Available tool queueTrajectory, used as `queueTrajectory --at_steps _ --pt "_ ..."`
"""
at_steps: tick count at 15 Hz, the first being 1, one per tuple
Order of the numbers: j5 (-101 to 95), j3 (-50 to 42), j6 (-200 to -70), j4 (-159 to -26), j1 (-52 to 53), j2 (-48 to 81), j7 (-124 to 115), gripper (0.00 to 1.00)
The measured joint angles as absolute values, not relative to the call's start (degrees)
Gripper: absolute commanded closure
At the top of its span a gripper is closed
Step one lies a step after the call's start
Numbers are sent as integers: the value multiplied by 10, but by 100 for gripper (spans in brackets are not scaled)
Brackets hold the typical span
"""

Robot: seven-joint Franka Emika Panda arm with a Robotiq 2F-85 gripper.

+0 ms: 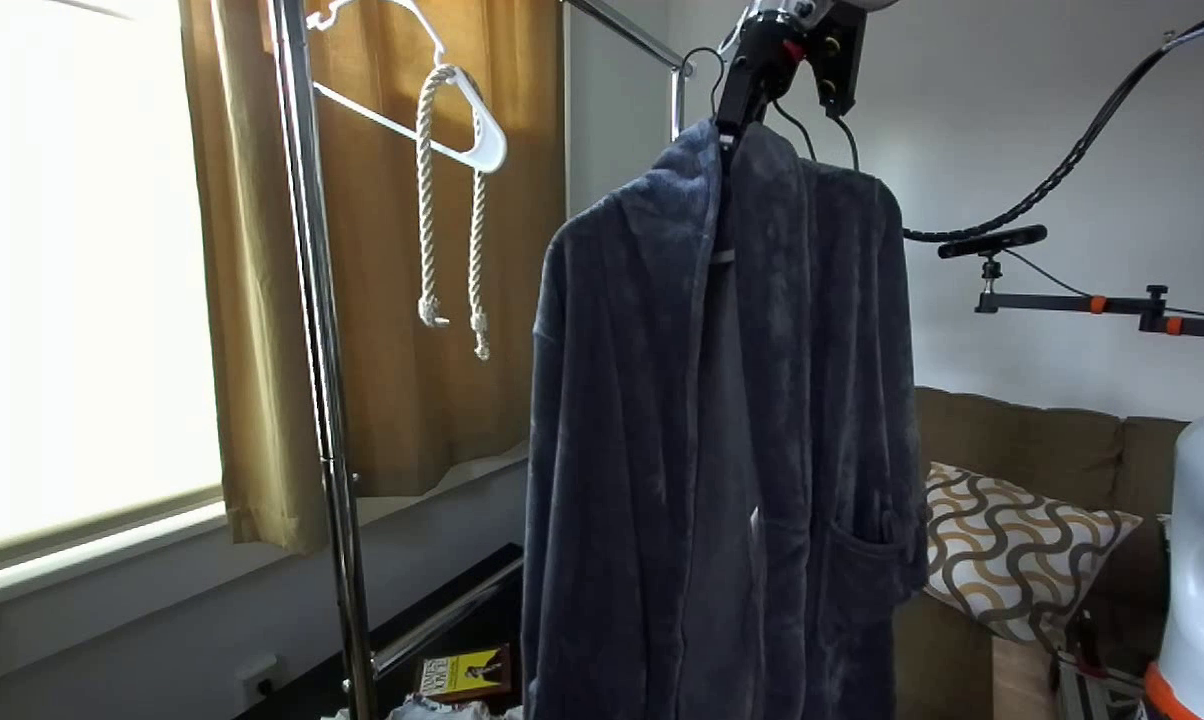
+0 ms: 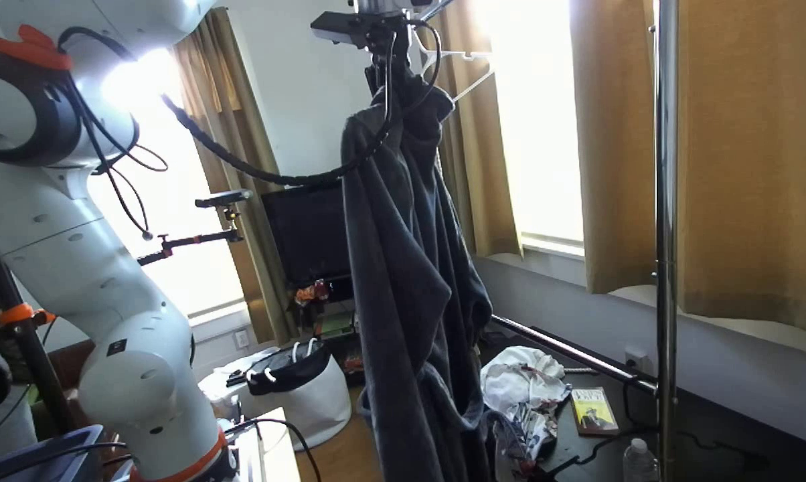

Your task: Move the hanger with the rob to the bottom rod

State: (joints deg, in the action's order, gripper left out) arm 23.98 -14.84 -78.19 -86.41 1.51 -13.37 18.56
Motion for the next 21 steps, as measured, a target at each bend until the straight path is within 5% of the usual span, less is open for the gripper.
queueTrajectory --at_steps 21 --pt "309 -100 -777 -1035 -20 -22 229 100"
